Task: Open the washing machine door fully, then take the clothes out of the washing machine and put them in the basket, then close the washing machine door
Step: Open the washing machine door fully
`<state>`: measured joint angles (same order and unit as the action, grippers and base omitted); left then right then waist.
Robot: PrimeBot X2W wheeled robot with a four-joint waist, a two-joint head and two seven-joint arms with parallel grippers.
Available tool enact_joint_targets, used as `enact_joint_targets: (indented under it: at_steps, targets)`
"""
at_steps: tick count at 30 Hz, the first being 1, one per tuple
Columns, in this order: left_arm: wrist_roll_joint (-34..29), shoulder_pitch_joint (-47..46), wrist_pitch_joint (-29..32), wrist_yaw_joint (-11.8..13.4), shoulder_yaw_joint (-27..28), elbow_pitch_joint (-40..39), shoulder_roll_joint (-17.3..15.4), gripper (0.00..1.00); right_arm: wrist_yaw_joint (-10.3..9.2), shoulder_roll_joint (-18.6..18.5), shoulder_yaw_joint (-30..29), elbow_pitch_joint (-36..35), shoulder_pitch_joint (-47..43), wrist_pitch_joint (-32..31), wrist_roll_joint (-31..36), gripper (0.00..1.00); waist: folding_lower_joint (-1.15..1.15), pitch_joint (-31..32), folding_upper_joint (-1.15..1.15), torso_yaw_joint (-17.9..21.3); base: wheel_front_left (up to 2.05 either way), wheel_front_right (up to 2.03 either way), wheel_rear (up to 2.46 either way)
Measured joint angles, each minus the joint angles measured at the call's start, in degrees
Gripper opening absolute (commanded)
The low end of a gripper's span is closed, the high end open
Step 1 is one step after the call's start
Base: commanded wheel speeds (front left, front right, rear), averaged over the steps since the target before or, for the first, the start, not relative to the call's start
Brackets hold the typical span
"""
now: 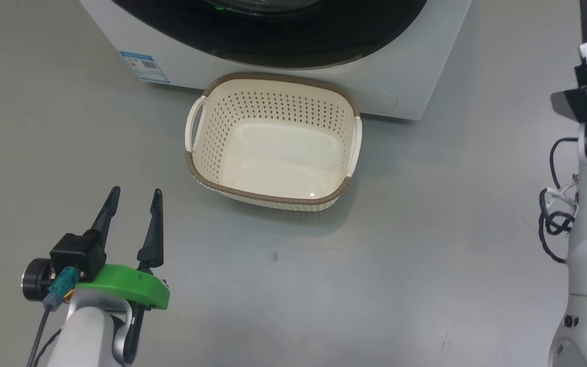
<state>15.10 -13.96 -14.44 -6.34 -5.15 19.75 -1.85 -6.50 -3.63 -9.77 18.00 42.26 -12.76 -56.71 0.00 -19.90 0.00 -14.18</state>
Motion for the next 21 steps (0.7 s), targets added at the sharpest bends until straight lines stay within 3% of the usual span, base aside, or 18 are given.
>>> enact_joint_targets:
  at_steps: [8, 15, 21]
  targets:
    - [1.1, -2.0, 0.0, -0.1, -0.6, 0.3, 0.2, 1.00, -0.34, 0.1, -5.1, 1.3, 6.8, -1.6, -9.4, 0.00, 0.00, -3.7, 0.00, -3.1, 0.00, 0.00, 0.00]
    - [1.6, -3.5, 0.0, -0.1, -1.2, 0.7, 0.4, 1.00, -0.73, 0.0, -6.3, 4.0, 10.9, -3.7, -14.5, 0.00, 0.00, -6.0, 0.00, -5.2, 0.00, 0.00, 0.00]
    - [3.3, -4.1, 0.0, -0.3, -2.8, 1.2, 0.5, 1.00, -0.74, 0.0, -8.2, 6.8, 15.6, -3.8, -22.9, 0.00, 0.00, -7.4, 0.00, -6.6, 0.00, 0.00, 0.00]
